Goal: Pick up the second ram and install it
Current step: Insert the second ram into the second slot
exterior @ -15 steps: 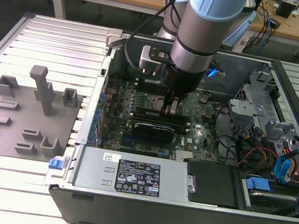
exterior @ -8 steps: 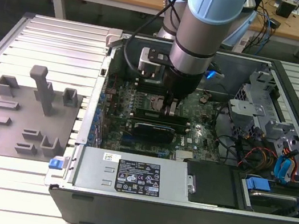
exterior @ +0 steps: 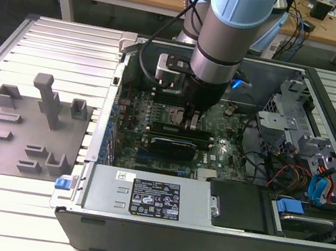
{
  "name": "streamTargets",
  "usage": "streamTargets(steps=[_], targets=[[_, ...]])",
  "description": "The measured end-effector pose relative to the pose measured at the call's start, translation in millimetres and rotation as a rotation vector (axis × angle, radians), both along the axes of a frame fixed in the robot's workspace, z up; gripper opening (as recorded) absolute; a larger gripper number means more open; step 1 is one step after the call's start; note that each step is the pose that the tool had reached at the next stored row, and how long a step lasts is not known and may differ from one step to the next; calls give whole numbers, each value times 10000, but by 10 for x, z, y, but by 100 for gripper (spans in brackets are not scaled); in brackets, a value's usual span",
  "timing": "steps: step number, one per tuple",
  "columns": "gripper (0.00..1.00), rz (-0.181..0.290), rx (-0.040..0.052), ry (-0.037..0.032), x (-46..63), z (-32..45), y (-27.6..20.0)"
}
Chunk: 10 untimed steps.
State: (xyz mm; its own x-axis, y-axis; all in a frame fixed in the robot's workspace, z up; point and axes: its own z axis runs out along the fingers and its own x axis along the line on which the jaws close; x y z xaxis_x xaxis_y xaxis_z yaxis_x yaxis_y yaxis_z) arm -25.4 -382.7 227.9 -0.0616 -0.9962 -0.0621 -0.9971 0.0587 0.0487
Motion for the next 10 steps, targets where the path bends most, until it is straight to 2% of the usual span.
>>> streamTargets(steps=[10], targets=[[11,142,-2,2,0,-6,-14]])
